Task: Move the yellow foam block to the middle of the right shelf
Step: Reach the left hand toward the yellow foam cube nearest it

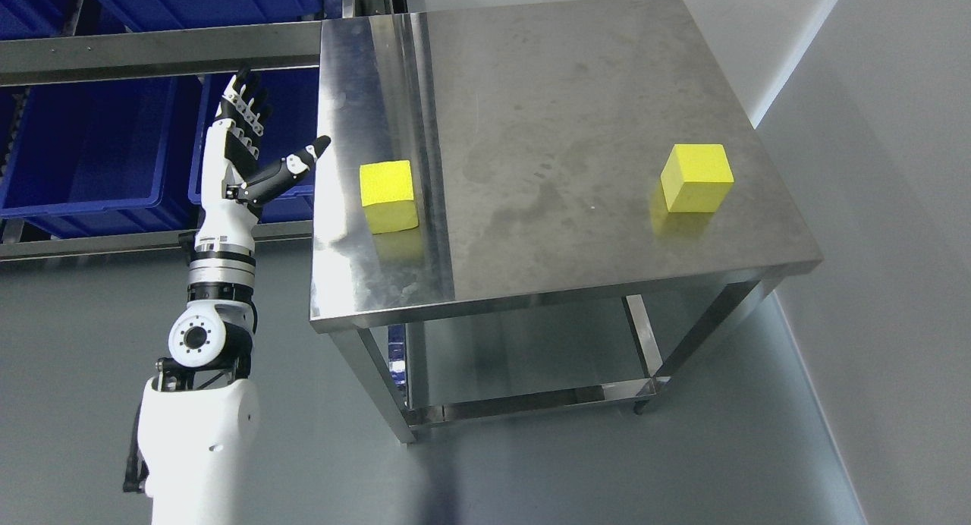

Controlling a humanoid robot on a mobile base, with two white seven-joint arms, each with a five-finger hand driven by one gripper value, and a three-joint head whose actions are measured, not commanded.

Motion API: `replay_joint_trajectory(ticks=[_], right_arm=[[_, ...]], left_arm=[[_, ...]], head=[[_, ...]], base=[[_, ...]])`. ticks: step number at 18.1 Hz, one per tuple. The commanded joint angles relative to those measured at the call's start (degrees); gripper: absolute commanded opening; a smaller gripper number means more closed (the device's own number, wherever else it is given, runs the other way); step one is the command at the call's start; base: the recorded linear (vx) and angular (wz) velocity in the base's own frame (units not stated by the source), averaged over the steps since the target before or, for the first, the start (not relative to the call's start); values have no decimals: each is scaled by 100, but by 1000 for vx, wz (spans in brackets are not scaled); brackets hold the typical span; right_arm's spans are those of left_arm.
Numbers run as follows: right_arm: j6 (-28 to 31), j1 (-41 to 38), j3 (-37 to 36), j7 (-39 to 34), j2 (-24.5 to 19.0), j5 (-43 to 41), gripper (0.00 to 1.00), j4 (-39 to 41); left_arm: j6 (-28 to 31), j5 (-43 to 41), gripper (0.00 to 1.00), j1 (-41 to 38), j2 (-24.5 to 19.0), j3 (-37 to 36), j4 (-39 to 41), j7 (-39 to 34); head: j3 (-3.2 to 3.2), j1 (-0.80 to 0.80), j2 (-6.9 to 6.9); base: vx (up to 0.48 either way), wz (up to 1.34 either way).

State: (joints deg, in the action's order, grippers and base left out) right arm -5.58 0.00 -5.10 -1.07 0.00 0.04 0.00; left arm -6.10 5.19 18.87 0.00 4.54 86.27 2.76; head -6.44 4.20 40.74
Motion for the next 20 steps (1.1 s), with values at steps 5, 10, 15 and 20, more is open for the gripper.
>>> replay_joint_trajectory(ticks=[5, 10, 15, 20], right_arm=[[5, 18, 0, 2, 100, -4, 100, 100], [5, 9, 0, 2, 100, -4, 100, 100], [5, 18, 0, 2, 100, -4, 100, 100], [5, 9, 0, 2, 100, -4, 100, 100]], left_arm=[[-558, 0, 100, 29, -552, 196, 152, 900], [-1041, 9, 100, -14, -1904, 635, 373, 2031], [-1965, 17, 100, -682, -2101, 619, 364, 3932], [-1869, -53, 96, -718, -2004, 135, 39, 3969]], head=[[0, 0, 0], [0, 0, 0], [0, 0, 0], [0, 0, 0]], base=[[9, 7], [2, 1], [0, 0], [0, 0]])
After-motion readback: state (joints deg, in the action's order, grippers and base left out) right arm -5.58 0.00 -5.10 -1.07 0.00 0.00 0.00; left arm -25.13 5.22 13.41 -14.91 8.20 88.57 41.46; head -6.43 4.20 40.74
